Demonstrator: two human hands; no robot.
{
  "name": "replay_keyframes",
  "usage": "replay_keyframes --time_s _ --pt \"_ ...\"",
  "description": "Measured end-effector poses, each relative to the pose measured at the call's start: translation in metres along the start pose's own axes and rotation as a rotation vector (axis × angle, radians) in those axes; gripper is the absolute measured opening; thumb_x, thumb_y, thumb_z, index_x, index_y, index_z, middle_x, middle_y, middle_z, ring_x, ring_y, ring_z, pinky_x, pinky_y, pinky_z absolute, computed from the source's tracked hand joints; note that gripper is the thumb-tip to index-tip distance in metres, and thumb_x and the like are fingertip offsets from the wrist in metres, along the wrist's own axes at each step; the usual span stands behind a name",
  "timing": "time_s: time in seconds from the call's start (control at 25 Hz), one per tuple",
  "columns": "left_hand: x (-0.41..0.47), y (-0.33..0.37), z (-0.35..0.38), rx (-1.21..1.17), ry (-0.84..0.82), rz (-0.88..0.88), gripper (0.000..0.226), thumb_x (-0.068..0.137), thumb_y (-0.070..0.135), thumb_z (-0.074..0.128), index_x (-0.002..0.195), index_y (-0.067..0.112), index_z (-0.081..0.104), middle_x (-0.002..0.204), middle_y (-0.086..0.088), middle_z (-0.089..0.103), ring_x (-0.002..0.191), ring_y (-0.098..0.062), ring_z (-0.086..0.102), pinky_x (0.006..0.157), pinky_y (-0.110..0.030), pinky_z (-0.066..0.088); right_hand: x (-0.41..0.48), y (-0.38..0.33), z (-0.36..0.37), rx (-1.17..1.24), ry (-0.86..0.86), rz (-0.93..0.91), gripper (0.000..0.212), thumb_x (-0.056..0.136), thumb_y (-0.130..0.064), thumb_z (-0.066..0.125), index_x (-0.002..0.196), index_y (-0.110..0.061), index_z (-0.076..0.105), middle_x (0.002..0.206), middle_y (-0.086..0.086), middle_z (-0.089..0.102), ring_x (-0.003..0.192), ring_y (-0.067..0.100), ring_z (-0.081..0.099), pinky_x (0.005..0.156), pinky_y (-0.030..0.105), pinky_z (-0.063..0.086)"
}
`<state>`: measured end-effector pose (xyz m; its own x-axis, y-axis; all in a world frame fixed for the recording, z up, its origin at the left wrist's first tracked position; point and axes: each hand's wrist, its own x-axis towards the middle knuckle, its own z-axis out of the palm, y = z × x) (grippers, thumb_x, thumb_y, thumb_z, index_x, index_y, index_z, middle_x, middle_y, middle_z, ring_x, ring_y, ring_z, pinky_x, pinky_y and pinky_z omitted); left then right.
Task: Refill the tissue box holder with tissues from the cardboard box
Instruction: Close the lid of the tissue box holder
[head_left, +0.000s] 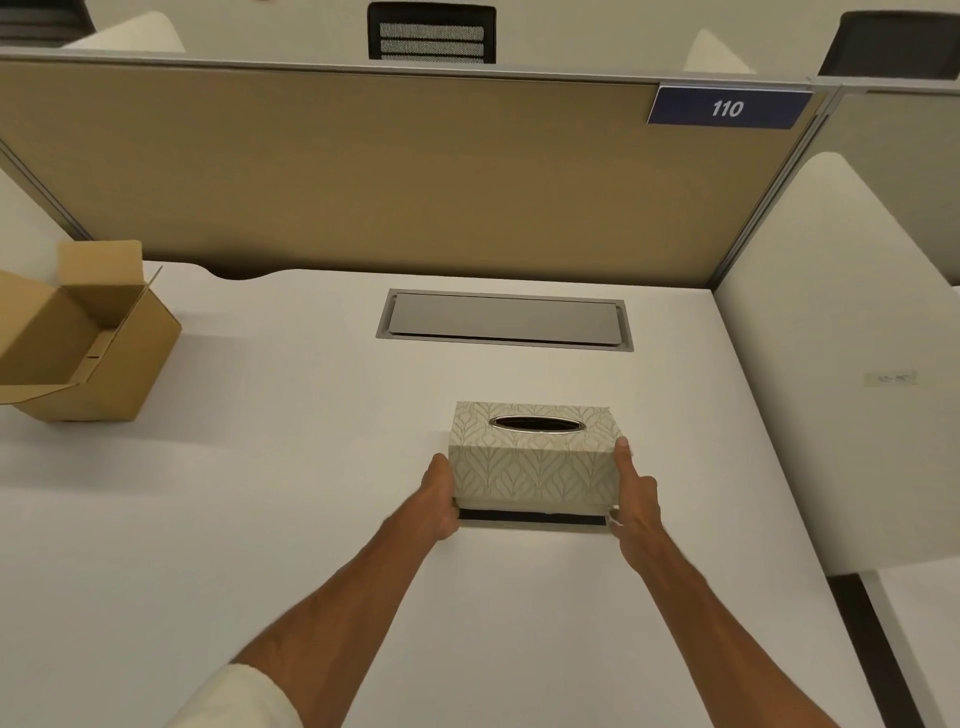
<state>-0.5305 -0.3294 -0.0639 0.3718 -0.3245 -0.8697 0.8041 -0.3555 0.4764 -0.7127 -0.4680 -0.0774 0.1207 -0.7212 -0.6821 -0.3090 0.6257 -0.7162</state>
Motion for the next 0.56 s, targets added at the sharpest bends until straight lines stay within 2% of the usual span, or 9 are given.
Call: replay_keyframes --time_s 0.04,0.08,0.16,0.24,0.36,0.44,0.52,0.56 --pt "0.0 -0.003 -0.001 -0.031 -0.009 0.005 0.042 0.096 0.022 0.025 0.085 0.011 0.064 0.082 -0.01 0.064 0.07 -0.022 0.059 0.052 -0.029 0.052 -0.001 0.002 0.0 0.03 -0.003 0.027 0.095 0.068 -0.082 0.052 0.129 -0.009 0.046 0.127 0.013 0.056 0.114 0.032 0.055 0.094 0.049 0.05" --pt "0.0 -0.004 -0.001 -0.06 -0.005 0.013 0.04 0.095 0.018 0.026 0.086 0.009 0.064 0.083 -0.011 0.064 0.072 -0.024 0.06 0.059 -0.033 0.055 -0.002 0.003 -0.001 0.064 -0.005 0.047 0.091 0.068 -0.079 0.056 0.127 -0.01 0.048 0.126 0.012 0.057 0.115 0.033 0.056 0.098 0.051 0.048" --pt "0.004 -0.006 -0.002 -0.101 0.046 0.033 0.035 0.093 0.011 0.029 0.087 0.005 0.062 0.087 -0.013 0.063 0.076 -0.026 0.059 0.07 -0.035 0.052 -0.004 0.005 -0.002 0.14 -0.009 0.061 0.078 0.072 -0.069 0.064 0.122 -0.011 0.049 0.124 0.01 0.058 0.114 0.031 0.057 0.097 0.047 0.05" --pt "0.007 -0.007 -0.003 -0.117 0.102 0.043 0.03 0.093 0.007 0.032 0.097 0.003 0.061 0.095 -0.014 0.06 0.083 -0.027 0.057 0.073 -0.035 0.048 -0.004 0.007 -0.004 0.21 -0.032 0.067 0.064 0.076 -0.056 0.068 0.12 -0.012 0.053 0.122 0.01 0.06 0.111 0.028 0.059 0.089 0.039 0.051" --pt "0.008 -0.009 -0.001 -0.116 0.156 0.073 0.022 0.095 0.007 0.038 0.108 0.011 0.055 0.085 -0.01 0.052 0.07 -0.021 0.048 0.06 -0.032 0.042 -0.005 0.013 -0.008 0.301 -0.092 0.078 0.058 0.079 -0.043 0.07 0.126 -0.012 0.055 0.124 0.011 0.061 0.117 0.028 0.058 0.098 0.038 0.049" --pt "0.009 -0.012 -0.001 -0.078 0.219 0.081 0.021 0.094 0.007 0.041 0.108 0.006 0.057 0.081 -0.01 0.05 0.069 -0.021 0.047 0.058 -0.031 0.042 -0.006 0.017 -0.01 0.297 -0.099 0.059 0.051 0.081 -0.039 0.069 0.123 -0.012 0.058 0.121 0.01 0.063 0.113 0.027 0.059 0.097 0.037 0.049" --pt "0.011 -0.016 -0.003 -0.011 0.252 0.085 0.03 0.094 0.011 0.04 0.115 -0.002 0.057 0.094 -0.014 0.055 0.083 -0.025 0.05 0.071 -0.033 0.046 -0.005 0.021 -0.011 0.248 -0.082 0.048 0.042 0.082 -0.038 0.068 0.114 -0.012 0.062 0.11 0.007 0.065 0.101 0.024 0.06 0.094 0.038 0.048" --pt "0.012 -0.018 -0.004 0.026 0.249 0.086 0.036 0.095 0.016 0.039 0.121 -0.003 0.055 0.104 -0.016 0.056 0.09 -0.026 0.049 0.079 -0.035 0.045 -0.005 0.023 -0.012 0.217 -0.068 0.049 0.038 0.082 -0.038 0.068 0.109 -0.012 0.063 0.105 0.006 0.065 0.096 0.023 0.059 0.097 0.041 0.048"
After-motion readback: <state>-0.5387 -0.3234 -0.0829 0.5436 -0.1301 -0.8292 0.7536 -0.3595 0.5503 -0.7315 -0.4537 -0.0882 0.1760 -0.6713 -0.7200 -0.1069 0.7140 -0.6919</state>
